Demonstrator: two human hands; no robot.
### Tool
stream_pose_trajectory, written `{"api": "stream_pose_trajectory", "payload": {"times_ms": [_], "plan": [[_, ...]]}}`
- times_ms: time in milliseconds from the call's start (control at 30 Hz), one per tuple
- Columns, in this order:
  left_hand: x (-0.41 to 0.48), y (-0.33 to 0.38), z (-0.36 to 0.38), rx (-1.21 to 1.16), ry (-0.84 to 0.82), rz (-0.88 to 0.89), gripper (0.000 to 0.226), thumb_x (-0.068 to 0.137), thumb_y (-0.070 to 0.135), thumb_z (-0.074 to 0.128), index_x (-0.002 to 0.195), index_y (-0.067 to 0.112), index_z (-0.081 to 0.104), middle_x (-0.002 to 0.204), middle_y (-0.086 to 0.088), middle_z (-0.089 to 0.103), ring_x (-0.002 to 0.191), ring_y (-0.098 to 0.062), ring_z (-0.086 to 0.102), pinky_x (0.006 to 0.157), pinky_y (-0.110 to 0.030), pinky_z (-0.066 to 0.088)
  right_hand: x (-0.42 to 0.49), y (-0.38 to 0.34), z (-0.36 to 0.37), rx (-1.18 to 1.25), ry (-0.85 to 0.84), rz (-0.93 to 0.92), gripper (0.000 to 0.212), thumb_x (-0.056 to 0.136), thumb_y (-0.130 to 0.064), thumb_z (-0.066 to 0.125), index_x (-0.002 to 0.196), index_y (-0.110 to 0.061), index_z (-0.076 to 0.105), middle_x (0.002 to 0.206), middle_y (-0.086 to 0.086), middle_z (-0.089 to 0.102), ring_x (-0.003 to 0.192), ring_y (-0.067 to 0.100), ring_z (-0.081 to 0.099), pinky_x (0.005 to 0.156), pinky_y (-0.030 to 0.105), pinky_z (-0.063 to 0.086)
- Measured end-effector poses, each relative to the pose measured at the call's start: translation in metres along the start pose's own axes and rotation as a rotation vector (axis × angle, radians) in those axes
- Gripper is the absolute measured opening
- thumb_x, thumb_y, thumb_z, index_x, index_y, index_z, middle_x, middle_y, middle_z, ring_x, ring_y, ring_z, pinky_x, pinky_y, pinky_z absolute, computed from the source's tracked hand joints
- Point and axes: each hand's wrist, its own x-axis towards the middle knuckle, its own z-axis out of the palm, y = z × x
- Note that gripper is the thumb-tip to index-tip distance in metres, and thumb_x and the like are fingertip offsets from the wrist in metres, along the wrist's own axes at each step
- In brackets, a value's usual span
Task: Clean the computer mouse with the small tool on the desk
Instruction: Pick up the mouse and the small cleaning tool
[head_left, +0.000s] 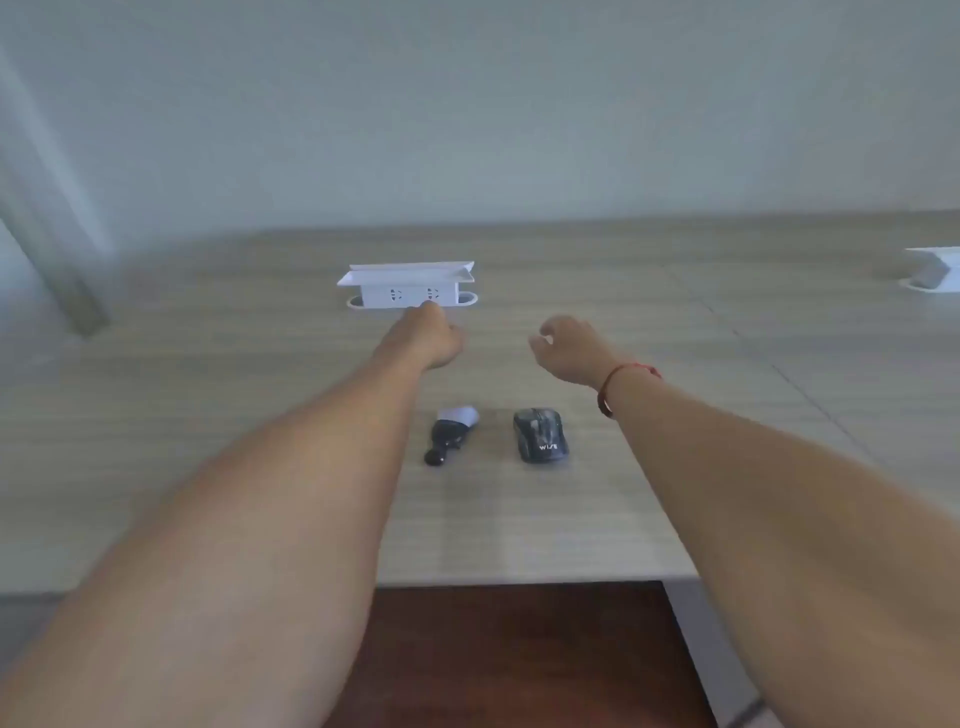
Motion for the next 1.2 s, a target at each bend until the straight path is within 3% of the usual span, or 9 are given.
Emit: {"api": "stream_pose_trajectory", "payload": {"times_ms": [100, 233, 433, 500, 600, 700, 867, 1000, 1200], "plan": [[-0.024, -0.030, 0.034, -0.022, 0.109, 0.030, 0.043, 0.097, 0.031, 0.044, 0.114, -0.006, 0.056, 0.120, -0.026, 0.060, 0.105, -0.040, 0.060, 0.078, -0.037, 0.045, -0.024, 0.025, 0.034, 0.147, 0.160, -0.024, 0.053, 0.095, -0.038, 0.045, 0.126, 0.004, 0.051, 0.129, 0.021, 0.057, 0.121, 0.037, 0.053, 0.096, 0.038, 0.042], [-0.069, -0.053, 0.052, 0.011, 0.072, -0.081, 0.049, 0.097, 0.035, 0.044, 0.119, -0.007, 0.056, 0.125, -0.027, 0.058, 0.113, -0.042, 0.055, 0.093, -0.041, 0.046, -0.065, 0.039, 0.058, 0.315, 0.110, 0.093, 0.073, 0.085, -0.057, 0.052, 0.128, 0.002, 0.049, 0.126, 0.017, 0.059, 0.110, 0.032, 0.057, 0.080, 0.030, 0.037], [-0.080, -0.060, 0.063, -0.011, 0.040, -0.119, 0.050, 0.094, 0.039, 0.048, 0.113, -0.006, 0.060, 0.120, -0.025, 0.061, 0.107, -0.040, 0.058, 0.084, -0.037, 0.047, -0.082, 0.047, 0.064, 0.302, 0.082, 0.138, 0.086, 0.065, -0.064, 0.072, 0.121, -0.002, 0.048, 0.093, 0.001, 0.053, 0.079, 0.018, 0.050, 0.064, 0.026, 0.039], [-0.080, -0.058, 0.068, -0.020, 0.027, -0.137, 0.050, 0.091, 0.042, 0.051, 0.111, -0.003, 0.061, 0.118, -0.021, 0.061, 0.105, -0.037, 0.058, 0.080, -0.035, 0.046, -0.086, 0.049, 0.069, 0.278, 0.085, 0.132, 0.085, 0.062, -0.063, 0.075, 0.117, -0.005, 0.048, 0.089, -0.003, 0.050, 0.080, 0.016, 0.052, 0.059, 0.026, 0.038], [-0.077, -0.055, 0.077, 0.044, 0.024, -0.144, 0.059, 0.084, 0.051, 0.059, 0.116, 0.001, 0.058, 0.122, -0.019, 0.059, 0.110, -0.037, 0.057, 0.078, -0.034, 0.045, -0.086, 0.050, 0.076, 0.186, 0.111, 0.138, 0.088, 0.060, -0.065, 0.076, 0.118, -0.006, 0.045, 0.108, 0.005, 0.056, 0.105, 0.026, 0.058, 0.081, 0.036, 0.048], [-0.075, -0.054, 0.089, 0.091, 0.070, -0.152, 0.063, 0.077, 0.050, 0.068, 0.118, 0.004, 0.057, 0.126, -0.018, 0.057, 0.117, -0.036, 0.054, 0.086, -0.035, 0.047, -0.090, 0.051, 0.087, 0.079, 0.178, 0.112, 0.083, 0.061, -0.065, 0.073, 0.116, -0.010, 0.045, 0.120, 0.009, 0.057, 0.115, 0.030, 0.055, 0.097, 0.042, 0.045], [-0.075, -0.064, 0.099, 0.070, 0.120, -0.146, 0.062, 0.072, 0.053, 0.071, 0.106, 0.002, 0.060, 0.117, -0.018, 0.059, 0.113, -0.035, 0.054, 0.085, -0.035, 0.045, -0.092, 0.059, 0.102, 0.003, 0.283, 0.036, 0.067, 0.073, -0.055, 0.067, 0.118, -0.011, 0.045, 0.121, 0.010, 0.057, 0.117, 0.031, 0.050, 0.099, 0.041, 0.035], [-0.075, -0.072, 0.099, 0.024, 0.125, -0.088, 0.059, 0.075, 0.047, 0.072, 0.097, -0.007, 0.064, 0.108, -0.025, 0.065, 0.102, -0.039, 0.060, 0.080, -0.039, 0.048, -0.089, 0.065, 0.099, 0.095, 0.194, -0.014, 0.088, 0.074, -0.048, 0.067, 0.143, -0.012, 0.027, 0.125, 0.005, 0.060, 0.121, 0.028, 0.052, 0.108, 0.041, 0.027], [-0.083, -0.072, 0.100, 0.029, 0.152, -0.014, 0.046, 0.085, 0.035, 0.068, 0.095, -0.009, 0.063, 0.107, -0.028, 0.064, 0.102, -0.040, 0.058, 0.081, -0.041, 0.048, -0.087, 0.071, 0.099, 0.130, 0.155, -0.072, 0.087, 0.074, -0.043, 0.071, 0.142, -0.012, 0.028, 0.124, 0.002, 0.062, 0.118, 0.027, 0.055, 0.107, 0.039, 0.028]]}}
